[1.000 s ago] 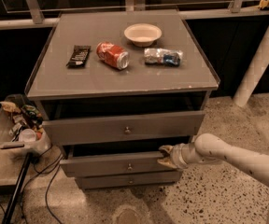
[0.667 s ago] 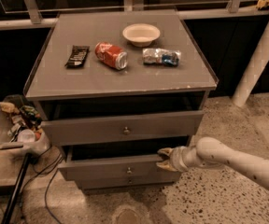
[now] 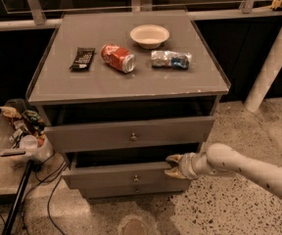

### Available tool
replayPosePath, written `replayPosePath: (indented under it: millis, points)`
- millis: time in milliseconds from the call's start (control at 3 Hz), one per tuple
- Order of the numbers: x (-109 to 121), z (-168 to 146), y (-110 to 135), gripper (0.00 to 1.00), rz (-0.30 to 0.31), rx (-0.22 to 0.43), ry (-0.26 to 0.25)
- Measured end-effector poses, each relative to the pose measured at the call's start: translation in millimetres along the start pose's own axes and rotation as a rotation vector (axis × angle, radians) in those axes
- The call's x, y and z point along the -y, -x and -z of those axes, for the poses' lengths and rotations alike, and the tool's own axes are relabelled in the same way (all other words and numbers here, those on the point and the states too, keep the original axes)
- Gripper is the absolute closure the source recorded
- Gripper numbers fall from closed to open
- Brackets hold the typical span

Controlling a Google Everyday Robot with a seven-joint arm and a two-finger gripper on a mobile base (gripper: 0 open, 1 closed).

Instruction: Open middle drawer

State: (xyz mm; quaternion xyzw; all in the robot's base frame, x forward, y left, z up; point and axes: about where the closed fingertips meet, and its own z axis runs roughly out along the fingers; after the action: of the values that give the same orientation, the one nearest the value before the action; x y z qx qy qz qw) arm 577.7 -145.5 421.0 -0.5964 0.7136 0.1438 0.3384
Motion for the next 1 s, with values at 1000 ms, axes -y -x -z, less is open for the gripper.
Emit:
replayPosePath:
  millis: [1000]
  points:
    - [-0.1,-0.1,0.1,0.87,0.000,0.000,0.000]
